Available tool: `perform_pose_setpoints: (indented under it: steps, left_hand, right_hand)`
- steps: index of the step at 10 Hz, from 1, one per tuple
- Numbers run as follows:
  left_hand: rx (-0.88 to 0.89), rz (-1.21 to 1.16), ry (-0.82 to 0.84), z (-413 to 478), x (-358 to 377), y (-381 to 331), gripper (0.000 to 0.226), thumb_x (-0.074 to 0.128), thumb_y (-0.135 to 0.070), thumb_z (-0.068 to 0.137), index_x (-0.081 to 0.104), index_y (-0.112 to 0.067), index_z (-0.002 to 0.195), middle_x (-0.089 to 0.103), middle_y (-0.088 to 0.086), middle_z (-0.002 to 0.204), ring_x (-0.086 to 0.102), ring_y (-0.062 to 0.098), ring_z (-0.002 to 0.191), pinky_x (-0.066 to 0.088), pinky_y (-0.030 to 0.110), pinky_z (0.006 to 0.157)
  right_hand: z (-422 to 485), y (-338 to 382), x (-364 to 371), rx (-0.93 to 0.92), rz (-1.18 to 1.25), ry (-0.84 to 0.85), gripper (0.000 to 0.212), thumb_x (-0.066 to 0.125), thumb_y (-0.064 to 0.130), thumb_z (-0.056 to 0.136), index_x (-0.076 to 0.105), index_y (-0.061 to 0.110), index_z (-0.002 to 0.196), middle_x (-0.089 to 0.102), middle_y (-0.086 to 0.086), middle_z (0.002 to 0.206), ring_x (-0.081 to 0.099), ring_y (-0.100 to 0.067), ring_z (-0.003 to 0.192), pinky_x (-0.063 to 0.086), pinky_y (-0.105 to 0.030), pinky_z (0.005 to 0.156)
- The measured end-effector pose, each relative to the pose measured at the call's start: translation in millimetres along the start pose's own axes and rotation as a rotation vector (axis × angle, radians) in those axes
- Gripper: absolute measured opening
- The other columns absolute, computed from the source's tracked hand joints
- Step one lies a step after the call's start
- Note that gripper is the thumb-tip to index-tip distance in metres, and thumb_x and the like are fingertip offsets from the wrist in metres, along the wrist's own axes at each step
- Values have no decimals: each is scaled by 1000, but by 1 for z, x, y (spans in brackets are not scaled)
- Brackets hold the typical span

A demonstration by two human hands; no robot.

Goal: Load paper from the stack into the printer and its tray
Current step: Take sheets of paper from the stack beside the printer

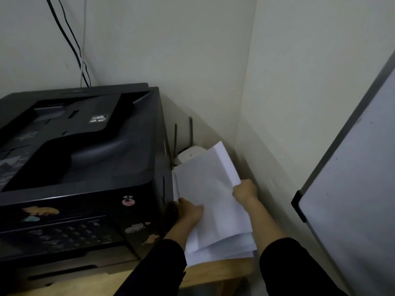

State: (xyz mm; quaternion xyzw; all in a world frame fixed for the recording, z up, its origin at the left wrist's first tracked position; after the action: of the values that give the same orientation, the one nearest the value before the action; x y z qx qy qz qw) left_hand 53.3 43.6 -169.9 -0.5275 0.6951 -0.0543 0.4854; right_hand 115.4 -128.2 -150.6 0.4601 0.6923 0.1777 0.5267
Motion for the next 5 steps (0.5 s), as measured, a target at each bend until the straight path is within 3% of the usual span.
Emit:
perform_pose_setpoints:
  steps: [1,2,3,4,5]
  left_hand:
    - [-120,-331,5,-3,-5,-11,80,67,-41,83,34,1,142,41,16,145,46,35,129,43,38,105]
    - [-93,-458,71,-8,-14,-37,58,63,-32,88,47,2,133,54,15,133,54,33,120,47,32,93]
    - [-96,-518,-30,-22,-31,-68,41,48,-17,96,48,0,133,52,13,136,53,29,123,47,24,79]
    - [170,249,-80,-18,-50,-121,43,38,-16,98,44,-8,140,42,7,146,43,24,132,42,22,97]
    - [179,-207,-169,-62,-103,-162,37,39,-8,99,49,-1,134,52,15,137,52,28,125,45,28,94]
  right_hand:
    - [6,16,-23,5,-25,-5,19,42,-8,81,59,-2,84,60,-13,88,59,-25,85,48,-33,76]
    - [12,37,-50,8,71,-55,21,48,-1,85,60,-5,101,58,-12,86,61,-26,81,55,-32,69]
    - [4,64,-75,-34,33,-159,26,54,3,89,44,1,65,49,-8,74,52,-24,70,42,-27,58]
    - [-14,117,-102,-131,0,-166,24,52,4,89,43,3,66,51,-12,81,52,-27,81,41,-29,65]
    - [-24,166,-124,-221,-89,-145,13,50,4,89,56,-8,88,53,-16,93,56,-32,90,41,-29,64]
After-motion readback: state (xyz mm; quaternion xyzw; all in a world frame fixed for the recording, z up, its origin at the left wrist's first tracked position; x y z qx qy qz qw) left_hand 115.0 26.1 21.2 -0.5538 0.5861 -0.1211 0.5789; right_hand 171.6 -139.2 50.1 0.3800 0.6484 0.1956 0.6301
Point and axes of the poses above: each hand's wrist, its own z-axis towards the middle knuckle, its own x-axis out of the palm, y = z × x, the point moved 4 cm from there along z, towards the middle knuckle
